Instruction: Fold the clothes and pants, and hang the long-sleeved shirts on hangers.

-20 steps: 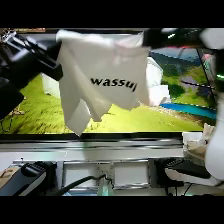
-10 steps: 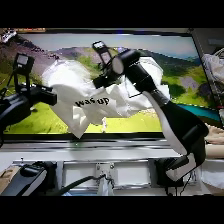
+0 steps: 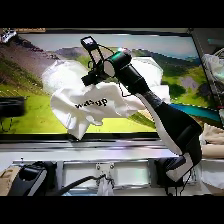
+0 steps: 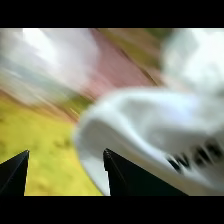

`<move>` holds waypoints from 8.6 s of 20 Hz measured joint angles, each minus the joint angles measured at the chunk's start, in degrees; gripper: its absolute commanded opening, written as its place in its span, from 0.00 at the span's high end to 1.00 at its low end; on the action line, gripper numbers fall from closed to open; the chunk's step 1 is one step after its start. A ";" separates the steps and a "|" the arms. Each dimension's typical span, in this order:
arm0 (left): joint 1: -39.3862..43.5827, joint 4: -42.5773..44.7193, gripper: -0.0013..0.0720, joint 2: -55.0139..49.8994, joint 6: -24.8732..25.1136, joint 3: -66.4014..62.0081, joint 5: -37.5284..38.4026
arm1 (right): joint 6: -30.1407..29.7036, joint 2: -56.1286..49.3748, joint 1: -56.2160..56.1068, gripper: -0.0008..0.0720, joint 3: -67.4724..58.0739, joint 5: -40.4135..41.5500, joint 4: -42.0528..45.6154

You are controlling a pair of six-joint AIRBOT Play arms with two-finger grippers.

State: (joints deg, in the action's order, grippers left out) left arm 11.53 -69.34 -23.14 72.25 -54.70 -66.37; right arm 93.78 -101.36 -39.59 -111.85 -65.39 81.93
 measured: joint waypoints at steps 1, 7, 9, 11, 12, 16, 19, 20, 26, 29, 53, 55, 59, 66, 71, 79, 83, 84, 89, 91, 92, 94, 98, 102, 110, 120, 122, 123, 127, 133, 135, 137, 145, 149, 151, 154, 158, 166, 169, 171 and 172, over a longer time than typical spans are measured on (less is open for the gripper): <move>-0.26 5.25 0.34 0.92 -2.40 -1.05 -0.90 | -0.74 -0.02 -0.17 0.95 -0.68 0.04 -0.55; -4.72 17.35 0.44 -9.53 -8.04 -1.88 -3.39 | -4.85 0.07 -0.70 0.95 -3.17 0.92 -2.10; -9.03 17.84 0.42 -17.35 -8.33 -2.19 -1.53 | -6.19 0.09 -0.74 0.95 -3.39 0.85 -2.29; -15.34 13.22 0.40 -25.20 -6.86 -3.04 0.57 | -7.63 0.09 -0.74 0.95 -3.52 0.81 -2.45; -19.04 9.62 0.40 -28.74 -4.70 -3.41 2.05 | -8.44 0.09 -0.74 0.95 -3.56 0.70 -2.40; -31.76 -1.31 0.40 -37.92 3.50 -4.15 8.81 | -10.88 0.11 -0.74 0.95 -3.58 0.52 -2.21; -37.62 -4.68 0.40 -42.03 9.90 -4.37 12.63 | -11.85 0.11 -0.74 0.95 -3.61 0.48 -2.03; -38.82 -5.31 0.40 -43.30 12.37 -4.37 13.81 | -11.93 0.11 -0.74 0.95 -3.61 0.48 -2.03; -41.33 -3.91 0.40 -51.32 20.44 -6.60 19.08 | -12.44 0.11 -0.74 0.95 -3.61 0.81 -2.12; -41.59 -1.79 0.40 -55.65 21.57 -10.10 20.13 | -12.46 0.11 -0.74 0.95 -3.61 0.68 -2.23; -45.07 -1.75 0.96 -64.08 22.95 -14.67 19.80 | -12.15 0.07 -0.74 0.95 -3.61 1.51 -2.23; -45.03 -1.73 0.96 -64.11 23.39 -14.67 20.39 | -12.00 0.07 -0.74 0.95 -3.61 1.53 -2.23; -44.22 -1.79 0.96 -64.00 24.00 -14.67 21.24 | -11.98 0.09 -0.74 0.95 -3.61 1.53 -2.23; -39.67 -3.30 0.96 -59.10 24.39 -17.35 23.34 | -11.98 0.09 -0.74 0.95 -3.61 2.19 -2.25; -33.38 -7.32 0.96 -51.01 24.20 -24.11 24.65 | -10.93 0.07 -0.74 0.95 -3.61 2.29 -2.21; -23.93 -26.51 0.97 -26.01 25.38 -23.93 14.75 | -8.31 0.11 -0.74 0.95 -3.61 3.67 -0.35; -20.24 -42.12 0.97 -9.94 34.95 -16.13 5.49 | -7.65 0.15 -0.74 0.95 -3.61 1.55 0.15; -19.54 -46.38 0.97 -6.16 37.97 -13.94 2.89 | -7.37 0.20 -0.76 0.95 -3.61 0.66 0.13; -18.05 -56.37 0.97 4.44 42.21 -2.03 -0.33 | -7.28 1.42 -0.74 0.95 -3.61 -3.06 0.09; -17.90 -58.42 0.97 5.90 42.18 3.41 1.75 | -7.28 2.21 -0.76 0.95 -3.63 -3.67 0.04; -17.86 -59.06 0.97 6.29 42.18 5.92 3.06 | -7.28 2.60 -0.74 0.95 -3.63 -3.98 0.09; -17.79 -60.04 0.97 6.80 42.23 10.56 5.99 | -7.32 3.19 -0.74 0.95 -3.63 -4.63 0.22; -17.75 -62.93 0.97 7.23 45.97 15.17 9.27 | -7.96 3.65 -0.76 0.95 -3.63 -5.97 1.51; -17.75 -64.76 0.97 8.02 48.15 15.47 8.72 | -8.81 3.76 -0.74 0.95 -3.63 -6.43 2.36; -17.73 -64.81 0.97 10.69 52.26 8.24 -4.04 | -9.42 3.76 0.17 0.95 -3.63 -7.50 3.58; -17.73 -64.92 0.97 6.05 62.82 1.79 -5.77 | -9.64 3.78 0.24 0.95 -3.63 -8.85 2.03; -17.73 -63.95 0.97 4.57 64.46 0.55 -5.40 | -9.64 3.78 0.24 0.95 -3.63 -8.87 1.53; -17.73 -63.65 0.97 3.65 65.29 0.13 -5.38 | -9.64 3.78 0.24 0.95 -3.63 -8.90 1.40; -17.73 -62.79 0.97 0.85 69.00 -0.59 -4.79 | -9.60 3.78 0.31 0.95 -3.63 -9.03 0.79; -17.62 -62.84 0.97 -1.81 72.46 -0.79 -3.61 | -9.44 3.78 0.26 0.95 -3.63 -9.03 -0.04; -16.96 -63.08 0.97 -3.41 72.26 -0.76 -3.39 | -9.73 3.78 0.26 0.95 -3.63 -8.98 -0.50; -16.26 -64.46 0.97 -5.90 71.30 -0.35 -3.39 | -9.84 3.82 0.26 0.95 -3.63 -8.98 -0.61; -15.72 -79.73 0.97 -23.43 71.43 1.36 -3.93 | -10.91 7.34 0.31 0.95 -3.63 -8.79 1.64; -15.52 -92.48 0.97 -33.81 76.11 1.33 -5.64 | -10.93 9.73 0.31 0.95 -3.63 -10.38 3.19; -14.73 -96.56 0.97 -38.99 78.14 0.76 -8.59 | -10.95 10.78 0.31 0.95 -3.63 -11.61 4.11; -12.72 -99.41 0.97 -44.54 81.26 -0.35 -11.50 | -10.93 12.28 0.31 0.95 -3.61 -12.52 4.81; -10.82 -100.98 0.97 -49.55 85.20 -3.58 -11.56 | -10.80 13.40 0.33 0.95 -3.63 -13.79 5.22; -10.67 -101.53 0.97 -55.15 86.73 -11.96 -5.46 | -10.36 13.75 0.33 0.95 -3.63 -12.17 5.35; -10.71 -101.59 0.97 -55.78 86.49 -13.16 -4.70 | -9.86 13.75 0.33 0.95 -3.63 -11.52 5.07; -10.80 -101.63 0.97 -55.95 86.38 -13.49 -4.46 | -9.75 13.75 0.33 0.95 -3.63 -11.15 4.48; -10.84 -101.63 0.97 -56.00 86.31 -13.62 -4.31 | -9.64 13.75 0.33 0.95 -3.63 -10.91 4.22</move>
State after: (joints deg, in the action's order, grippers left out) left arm 0.69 -170.98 -79.13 158.56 -68.31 -70.67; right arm 84.14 -87.61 -39.27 -115.48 -76.29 86.15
